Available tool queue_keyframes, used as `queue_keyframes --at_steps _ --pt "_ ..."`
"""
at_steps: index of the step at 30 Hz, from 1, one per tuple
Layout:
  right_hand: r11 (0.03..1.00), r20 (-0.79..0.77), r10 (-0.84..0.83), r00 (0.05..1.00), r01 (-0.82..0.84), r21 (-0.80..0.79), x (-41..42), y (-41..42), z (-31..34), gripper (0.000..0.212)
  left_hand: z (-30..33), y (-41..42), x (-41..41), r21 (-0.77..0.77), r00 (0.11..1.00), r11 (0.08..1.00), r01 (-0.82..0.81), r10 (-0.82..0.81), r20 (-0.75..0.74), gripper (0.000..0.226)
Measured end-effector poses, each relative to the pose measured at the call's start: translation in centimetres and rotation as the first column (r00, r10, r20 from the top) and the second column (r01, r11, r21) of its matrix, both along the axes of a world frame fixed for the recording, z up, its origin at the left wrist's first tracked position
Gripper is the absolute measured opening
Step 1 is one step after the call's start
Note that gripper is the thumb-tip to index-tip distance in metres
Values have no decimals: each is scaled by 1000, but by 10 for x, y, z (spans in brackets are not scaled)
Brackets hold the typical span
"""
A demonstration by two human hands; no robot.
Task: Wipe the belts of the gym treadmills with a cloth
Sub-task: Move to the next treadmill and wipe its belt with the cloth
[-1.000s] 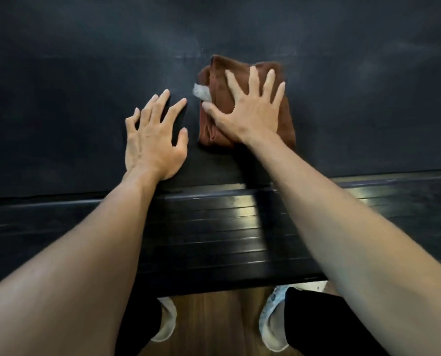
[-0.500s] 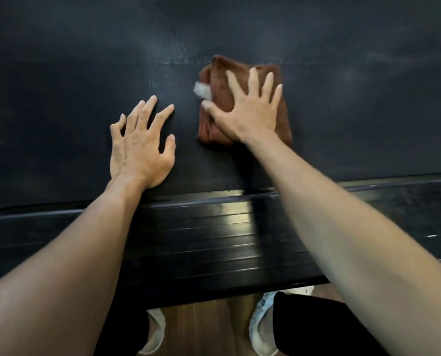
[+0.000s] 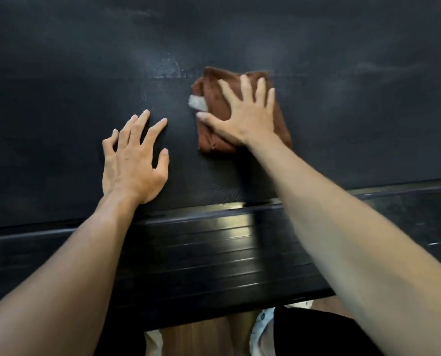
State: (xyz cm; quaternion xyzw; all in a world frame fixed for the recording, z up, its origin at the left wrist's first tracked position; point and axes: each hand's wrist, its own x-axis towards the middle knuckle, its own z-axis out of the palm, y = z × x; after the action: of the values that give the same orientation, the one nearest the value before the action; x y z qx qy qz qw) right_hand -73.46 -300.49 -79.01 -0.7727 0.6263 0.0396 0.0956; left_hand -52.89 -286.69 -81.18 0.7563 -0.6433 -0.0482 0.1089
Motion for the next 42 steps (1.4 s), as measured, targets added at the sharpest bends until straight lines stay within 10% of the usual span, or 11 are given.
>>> queue_keyframes --at_steps 5,14,22,29,35,42 --pt "962 58 234 971 -223 -155 -32 76 -8 92 2 0 -1 -5 1000 1000 -2 2 -4 60" --pt "979 61 -199 978 196 58 -33 -49 11 104 2 -1 -1 2 1000 1000 7 -7 14 59" --pt "983 80 170 982 -163 -84 -36 17 -1 98 6 -2 -4 16 1000 1000 -10 10 21 65" --pt "978 37 -209 977 208 24 -31 -56 10 93 5 -2 -4 50 996 997 -61 58 70 79" --pt "999 52 49 997 -50 16 49 -61 3 88 6 -5 -4 77 993 995 -62 54 102 87" --pt "973 89 224 971 -218 -74 -51 8 -3 77 6 -4 -4 85 994 995 -58 50 98 87"
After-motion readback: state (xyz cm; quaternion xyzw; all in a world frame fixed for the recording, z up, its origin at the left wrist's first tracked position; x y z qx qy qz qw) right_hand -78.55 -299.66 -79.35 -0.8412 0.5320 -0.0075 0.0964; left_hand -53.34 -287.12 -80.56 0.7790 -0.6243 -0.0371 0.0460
